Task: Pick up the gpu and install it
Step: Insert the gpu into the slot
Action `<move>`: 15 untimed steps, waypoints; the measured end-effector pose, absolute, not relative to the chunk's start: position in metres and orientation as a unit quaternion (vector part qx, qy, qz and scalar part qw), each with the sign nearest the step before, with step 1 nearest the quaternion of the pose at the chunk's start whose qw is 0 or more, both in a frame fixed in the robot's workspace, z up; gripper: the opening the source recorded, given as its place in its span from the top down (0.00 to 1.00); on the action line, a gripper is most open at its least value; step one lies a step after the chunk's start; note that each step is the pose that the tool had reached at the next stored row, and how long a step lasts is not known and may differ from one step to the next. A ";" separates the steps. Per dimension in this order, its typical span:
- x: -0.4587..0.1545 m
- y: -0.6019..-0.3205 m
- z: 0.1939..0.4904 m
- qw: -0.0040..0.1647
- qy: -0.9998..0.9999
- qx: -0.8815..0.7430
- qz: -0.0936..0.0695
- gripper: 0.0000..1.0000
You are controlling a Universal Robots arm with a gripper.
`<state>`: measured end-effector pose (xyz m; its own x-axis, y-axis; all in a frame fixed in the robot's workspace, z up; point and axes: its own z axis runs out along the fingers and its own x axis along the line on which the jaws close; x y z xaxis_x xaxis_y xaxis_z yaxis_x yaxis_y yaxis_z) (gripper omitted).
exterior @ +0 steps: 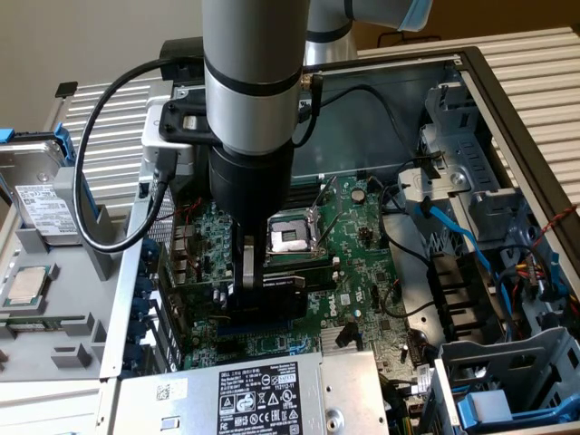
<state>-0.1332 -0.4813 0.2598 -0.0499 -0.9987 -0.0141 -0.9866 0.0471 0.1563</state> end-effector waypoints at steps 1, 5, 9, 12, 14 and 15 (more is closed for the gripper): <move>-0.133 -0.481 0.260 0.049 -0.722 0.688 -0.062 0.74; -0.133 -0.481 0.260 0.049 -0.722 0.687 -0.062 0.74; -0.133 -0.481 0.260 0.049 -0.722 0.688 -0.062 0.74; -0.133 -0.481 0.260 0.050 -0.722 0.688 -0.063 0.74; -0.133 -0.481 0.261 0.050 -0.722 0.688 -0.063 0.74; -0.133 -0.481 0.261 0.051 -0.722 0.688 -0.063 0.74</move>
